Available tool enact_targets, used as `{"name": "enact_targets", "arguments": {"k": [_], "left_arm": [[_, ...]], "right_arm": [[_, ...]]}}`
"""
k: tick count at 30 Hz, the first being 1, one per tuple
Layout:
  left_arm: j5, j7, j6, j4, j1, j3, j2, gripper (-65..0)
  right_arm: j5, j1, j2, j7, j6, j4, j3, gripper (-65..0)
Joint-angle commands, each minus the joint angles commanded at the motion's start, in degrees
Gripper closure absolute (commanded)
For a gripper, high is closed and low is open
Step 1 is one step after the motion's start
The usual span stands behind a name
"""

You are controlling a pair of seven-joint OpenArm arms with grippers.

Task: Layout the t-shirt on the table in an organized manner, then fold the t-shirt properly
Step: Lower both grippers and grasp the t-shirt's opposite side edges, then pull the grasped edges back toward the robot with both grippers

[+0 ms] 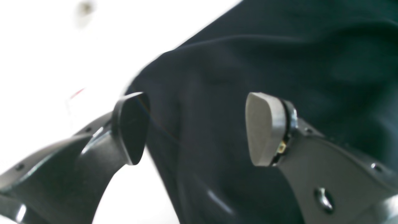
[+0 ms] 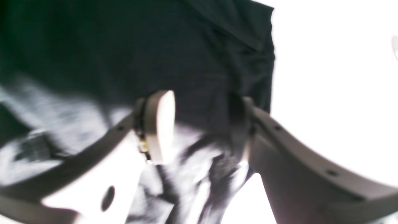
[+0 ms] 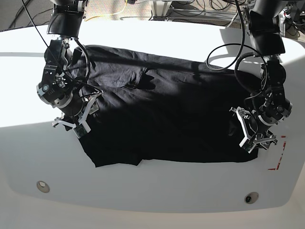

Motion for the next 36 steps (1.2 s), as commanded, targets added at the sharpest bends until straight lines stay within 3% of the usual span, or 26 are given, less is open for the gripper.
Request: {"name": "enact_targets", "arguments": {"k": [9,16,31,36], "left_arm": [[-12.0,8.4,0.0,6.4,8.3,-7.6,-1.0,-60.0],[-18.7,10.0,0.0,6.5,14.2,-9.0,-4.3,-58.5],[-20.1,10.3,0.0,13.6,24.6,-11.9,-5.1,-56.4],[-20.3,10.3,0.0,15.2,29.9,-14.6,-5.0,-53.7]], "right_arm": [[0.0,-10.8,-3.0,-0.1,0.0,7.2,4.5,-45.0],[0.2,-17.6,-6.6,-0.1,0.0,9.0,8.1,-45.5],[0.7,-24.9,-8.4,-0.1,0.0,9.1,8.0,-45.3],[5.6,-28.5,-8.0,-0.1,0.0,9.1,8.0,-45.3]]}}
